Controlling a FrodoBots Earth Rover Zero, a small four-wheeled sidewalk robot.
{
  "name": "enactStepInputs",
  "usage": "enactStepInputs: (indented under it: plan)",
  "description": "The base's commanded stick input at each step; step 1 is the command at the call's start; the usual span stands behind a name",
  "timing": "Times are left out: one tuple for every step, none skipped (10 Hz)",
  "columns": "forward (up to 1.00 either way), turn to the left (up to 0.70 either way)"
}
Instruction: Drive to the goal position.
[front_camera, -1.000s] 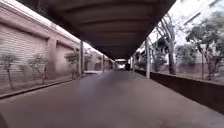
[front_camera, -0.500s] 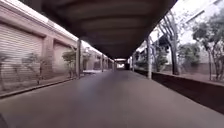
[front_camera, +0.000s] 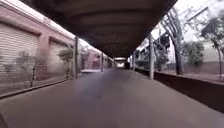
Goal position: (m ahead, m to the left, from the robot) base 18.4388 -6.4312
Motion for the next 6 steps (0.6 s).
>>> enactStepInputs:
  plan:
    - [0.70, 0.00]
    - [0.70, 0.00]
    - [0.70, 0.00]
    - [0.70, 0.00]
    - [0.70, 0.00]
    - [0.70, 0.00]
